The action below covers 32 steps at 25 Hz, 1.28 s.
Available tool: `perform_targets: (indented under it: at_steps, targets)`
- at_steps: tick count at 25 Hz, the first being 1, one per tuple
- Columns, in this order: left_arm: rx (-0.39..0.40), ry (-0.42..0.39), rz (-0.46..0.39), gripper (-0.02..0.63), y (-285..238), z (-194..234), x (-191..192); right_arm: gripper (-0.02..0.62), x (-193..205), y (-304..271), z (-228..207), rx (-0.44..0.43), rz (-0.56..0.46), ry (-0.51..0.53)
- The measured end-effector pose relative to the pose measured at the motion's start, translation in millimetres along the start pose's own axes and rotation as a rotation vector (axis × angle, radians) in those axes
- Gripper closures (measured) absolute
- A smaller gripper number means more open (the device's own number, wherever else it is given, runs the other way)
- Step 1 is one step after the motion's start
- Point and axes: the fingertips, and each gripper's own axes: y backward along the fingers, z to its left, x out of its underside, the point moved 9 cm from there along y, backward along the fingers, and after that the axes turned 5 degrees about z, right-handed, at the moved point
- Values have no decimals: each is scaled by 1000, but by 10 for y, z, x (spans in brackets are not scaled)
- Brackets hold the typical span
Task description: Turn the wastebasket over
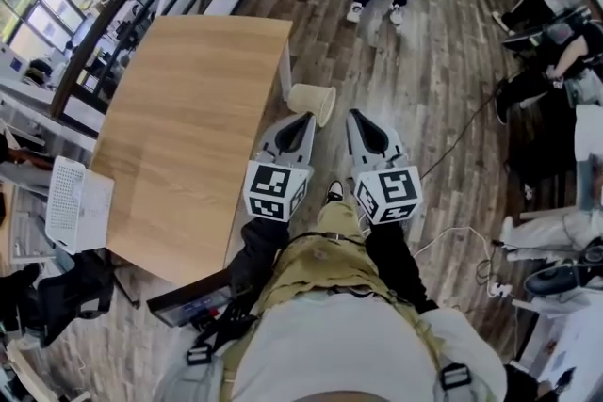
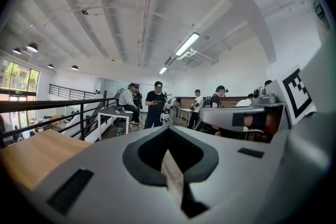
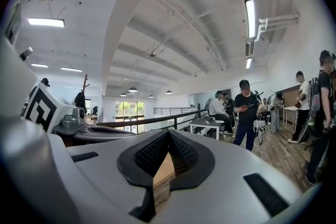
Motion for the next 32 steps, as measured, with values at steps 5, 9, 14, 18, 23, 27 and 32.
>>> perform_targets:
  at_steps: [5, 9, 14, 18, 23, 27, 32]
  targets:
    - [-1, 1, 4, 608, -695, 61, -177, 576, -96, -404, -637, 0, 14, -13]
    - [-10, 3, 22, 609, -1198, 143, -344, 576, -196, -741, -1067, -14, 28, -29]
    - [-12, 9, 67, 609, -1744, 226, -427, 575, -176, -1054, -1485, -28, 57, -66]
    - [-7, 2, 90, 609, -2143, 219, -469, 575, -116, -1230, -1884, -12, 76, -104]
    - [-11, 5, 112, 609, -2497, 254, -485, 575, -80, -1392, -2173, -20, 92, -117]
    - [-1, 0, 127, 609, -2738, 296, -517, 575, -32, -1548, -2359, -19, 118, -135]
    - [11, 10, 169, 609, -2925, 412, -481, 575, 28, -1726, -2444, -17, 153, -163]
